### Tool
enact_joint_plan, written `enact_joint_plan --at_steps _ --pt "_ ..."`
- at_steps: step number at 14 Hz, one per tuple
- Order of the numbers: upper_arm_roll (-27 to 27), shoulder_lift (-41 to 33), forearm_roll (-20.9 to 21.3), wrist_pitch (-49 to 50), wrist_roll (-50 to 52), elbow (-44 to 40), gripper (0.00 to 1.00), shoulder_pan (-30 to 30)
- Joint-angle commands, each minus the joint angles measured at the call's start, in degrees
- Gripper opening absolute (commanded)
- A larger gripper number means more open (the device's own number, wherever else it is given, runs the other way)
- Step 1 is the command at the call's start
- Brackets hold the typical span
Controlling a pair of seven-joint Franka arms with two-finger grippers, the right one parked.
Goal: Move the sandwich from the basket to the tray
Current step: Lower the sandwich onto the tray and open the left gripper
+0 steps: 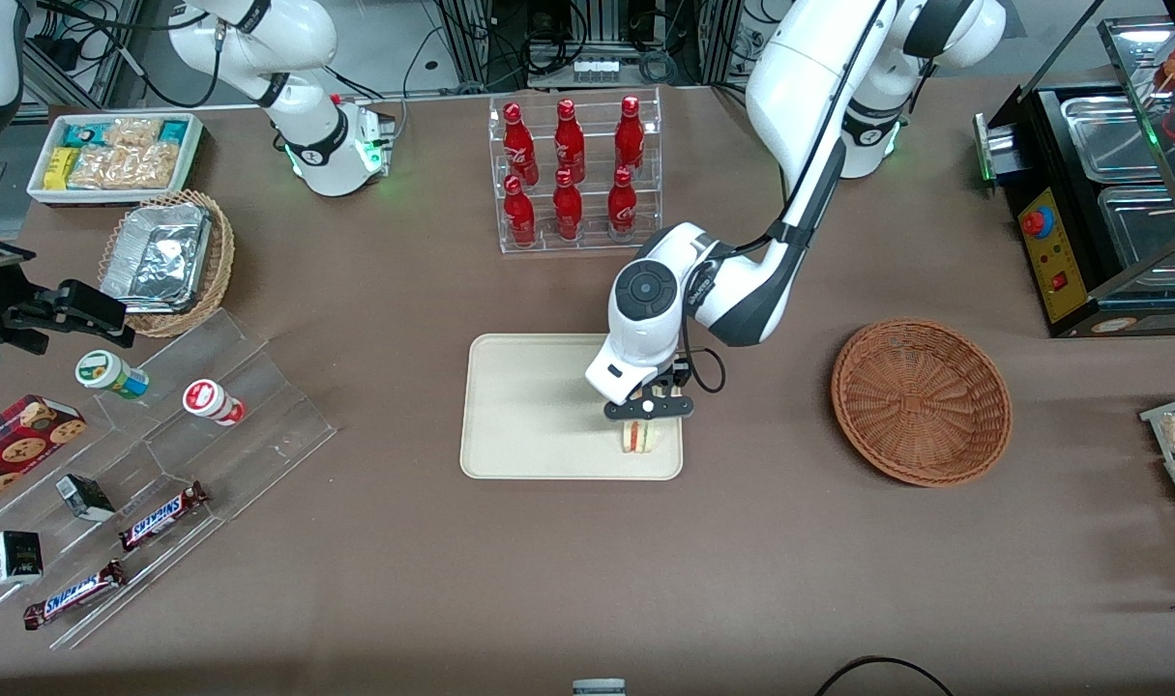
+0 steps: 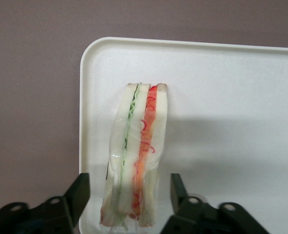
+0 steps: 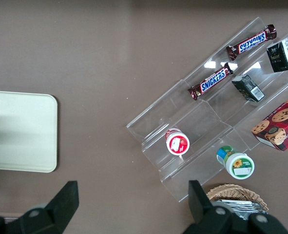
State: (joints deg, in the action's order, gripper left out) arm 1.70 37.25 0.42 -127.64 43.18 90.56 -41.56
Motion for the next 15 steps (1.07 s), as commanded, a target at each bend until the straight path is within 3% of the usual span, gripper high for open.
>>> enact_joint_plan --at_steps 1,8,15 --pt "0.85 -1.47 0.63 1.59 0.15 -0.82 1.0 -0.63" --pt "1.29 -12.53 0.37 13.54 0.41 -1.26 1.0 0.42" --pt "9.02 -24.93 0.72 24.62 -0.47 -0.91 1.0 0.42"
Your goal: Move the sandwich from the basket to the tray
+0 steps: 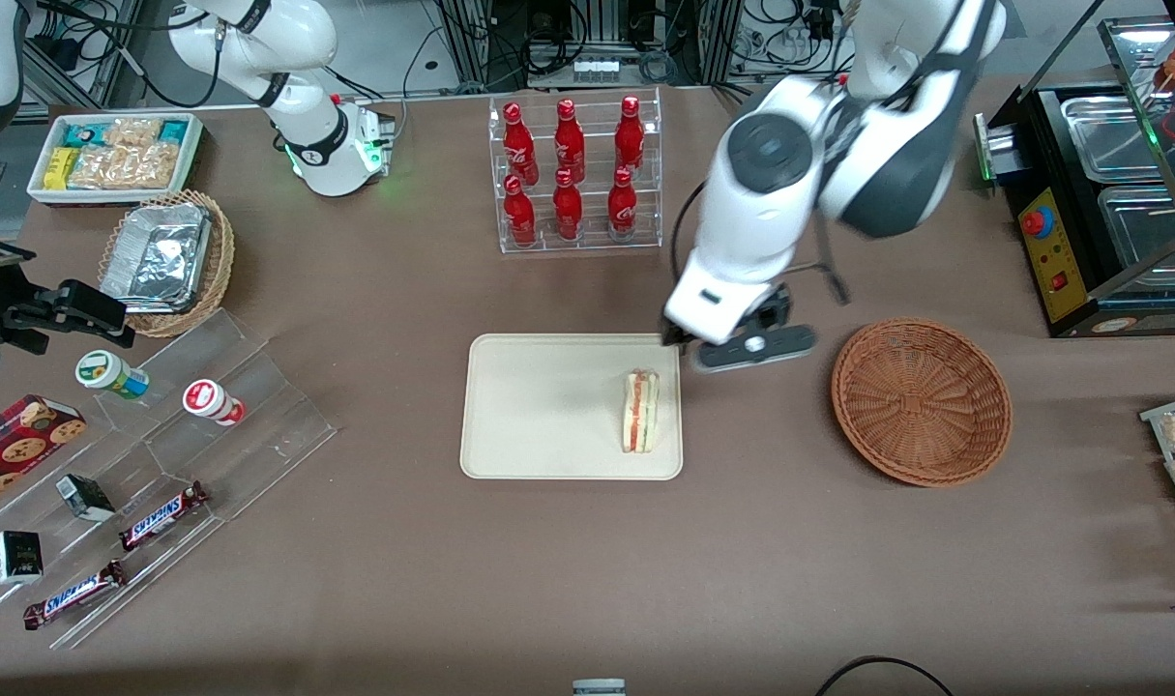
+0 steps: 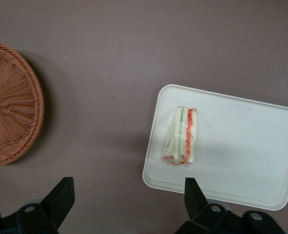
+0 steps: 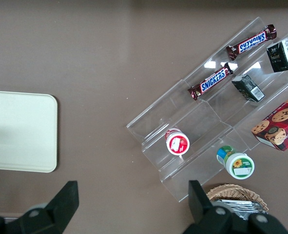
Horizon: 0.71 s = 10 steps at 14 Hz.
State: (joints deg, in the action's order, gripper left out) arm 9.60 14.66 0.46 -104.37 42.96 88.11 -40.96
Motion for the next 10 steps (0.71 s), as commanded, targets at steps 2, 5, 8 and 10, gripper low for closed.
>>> enact_joint_plan --at_steps 2,5,8,10 --pt "4.36 -4.54 1.99 3.82 -0.51 1.62 1.0 -0.26" --pt "7.17 -6.21 2.79 5.67 -1.47 1.8 1.0 -0.17" --pt "10.86 -8.41 2.97 8.65 -8.05 2.49 1.0 0.0" --pt "10.62 -11.21 2.71 8.93 -11.83 4.16 1.0 5.49"
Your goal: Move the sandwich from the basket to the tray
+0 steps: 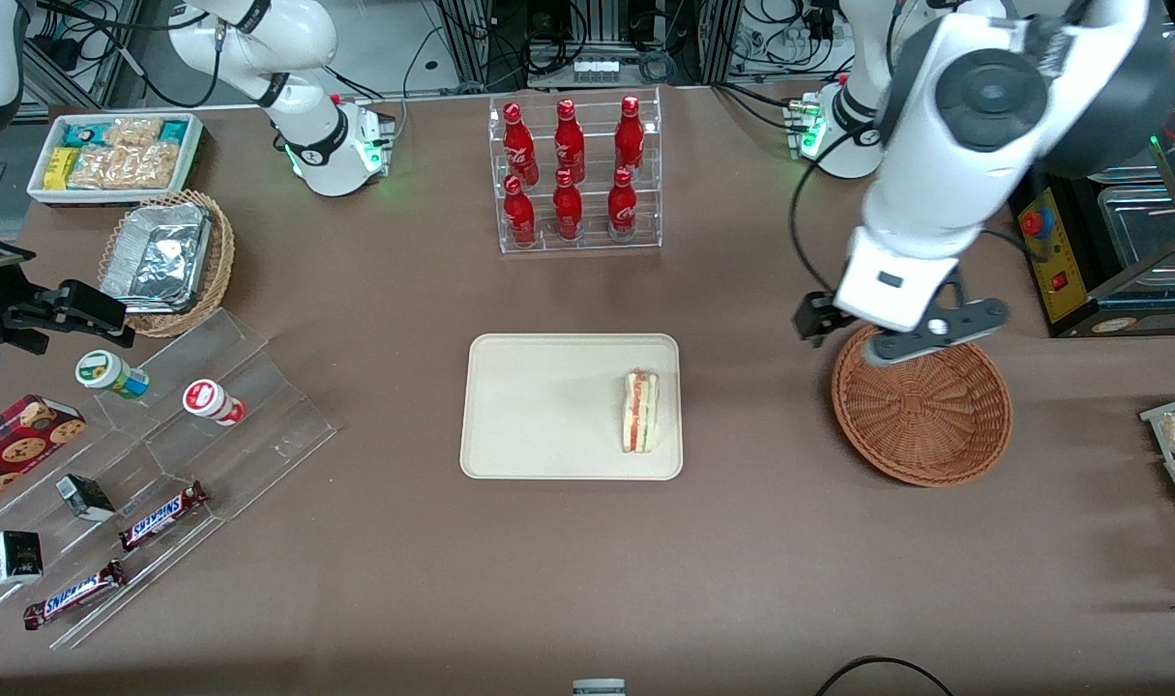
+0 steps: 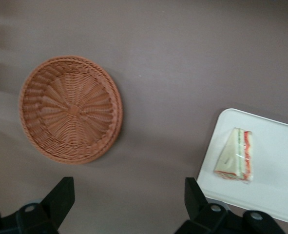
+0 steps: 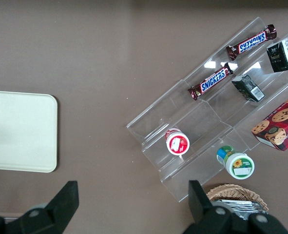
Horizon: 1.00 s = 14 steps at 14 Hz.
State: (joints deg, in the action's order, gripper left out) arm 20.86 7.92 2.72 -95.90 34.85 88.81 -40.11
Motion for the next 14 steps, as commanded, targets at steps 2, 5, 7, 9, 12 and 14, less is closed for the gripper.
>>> enact_joint_plan --at_steps 2,5,7,9,12,14 --pt "-3.98 -6.95 0.36 1.58 -9.68 4.27 1.0 11.42" --pt "-7.67 -9.67 -0.34 2.73 -18.57 5.85 1.0 22.49" --pt "-12.4 -11.35 -0.52 2.73 -21.65 7.86 1.0 31.97" --pt "-17.67 -11.7 -0.95 2.73 -23.15 8.4 1.0 40.24" --pt "-20.51 -12.93 -2.36 3.43 -25.17 8.31 1.0 42.84" --pt "-21.12 -13.98 -2.45 4.49 -25.09 8.31 1.0 42.48"
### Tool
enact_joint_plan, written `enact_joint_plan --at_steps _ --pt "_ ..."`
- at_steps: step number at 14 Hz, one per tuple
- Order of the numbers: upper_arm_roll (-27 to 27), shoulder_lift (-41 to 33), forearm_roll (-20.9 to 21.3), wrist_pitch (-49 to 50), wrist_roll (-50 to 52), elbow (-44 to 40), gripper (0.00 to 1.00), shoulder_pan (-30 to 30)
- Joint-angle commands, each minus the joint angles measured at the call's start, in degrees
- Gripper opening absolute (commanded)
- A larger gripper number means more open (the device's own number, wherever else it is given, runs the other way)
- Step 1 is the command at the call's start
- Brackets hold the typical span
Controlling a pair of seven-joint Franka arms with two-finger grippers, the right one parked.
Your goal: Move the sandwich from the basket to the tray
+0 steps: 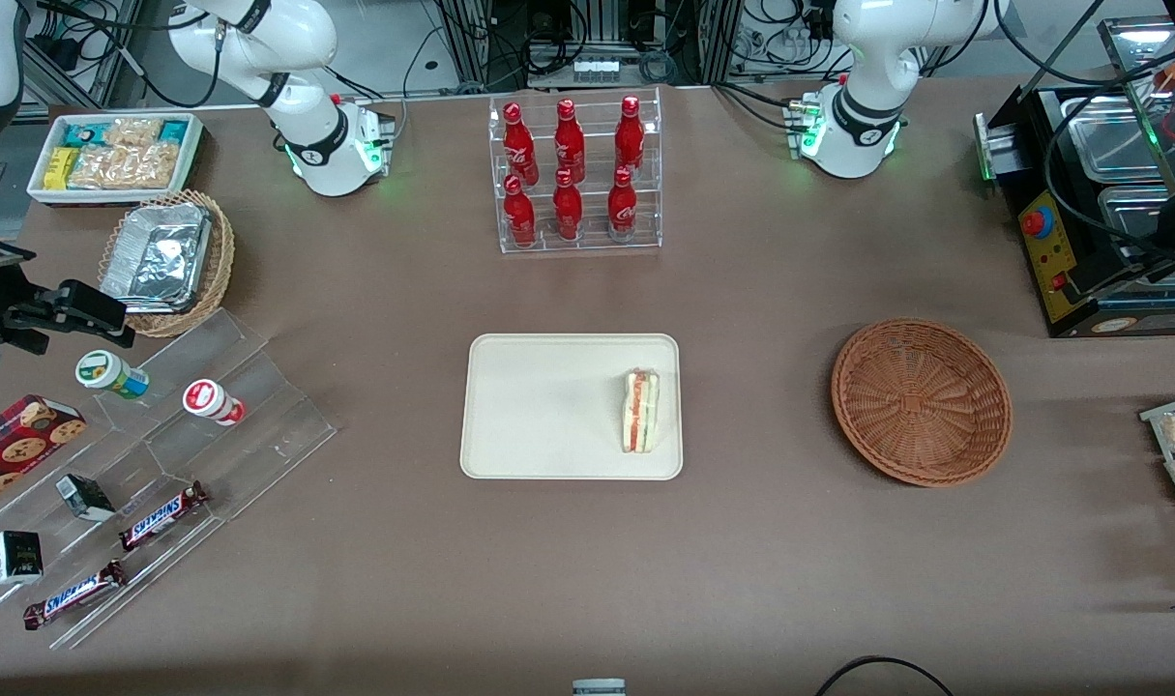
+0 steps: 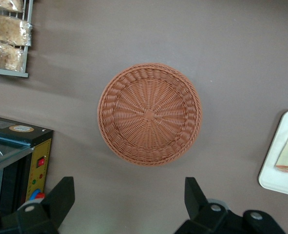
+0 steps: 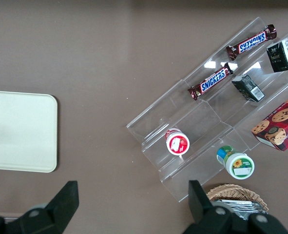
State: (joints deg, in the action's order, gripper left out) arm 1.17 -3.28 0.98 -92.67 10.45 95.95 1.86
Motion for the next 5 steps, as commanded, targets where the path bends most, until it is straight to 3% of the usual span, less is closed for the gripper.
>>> enact_joint_plan --at_steps 1,5 --pt "-1.43 -2.7 -0.71 1.26 -0.78 1.17 1.0 0.43" --pt "-1.7 -2.17 -0.8 2.75 -5.25 0.03 1.0 0.34"
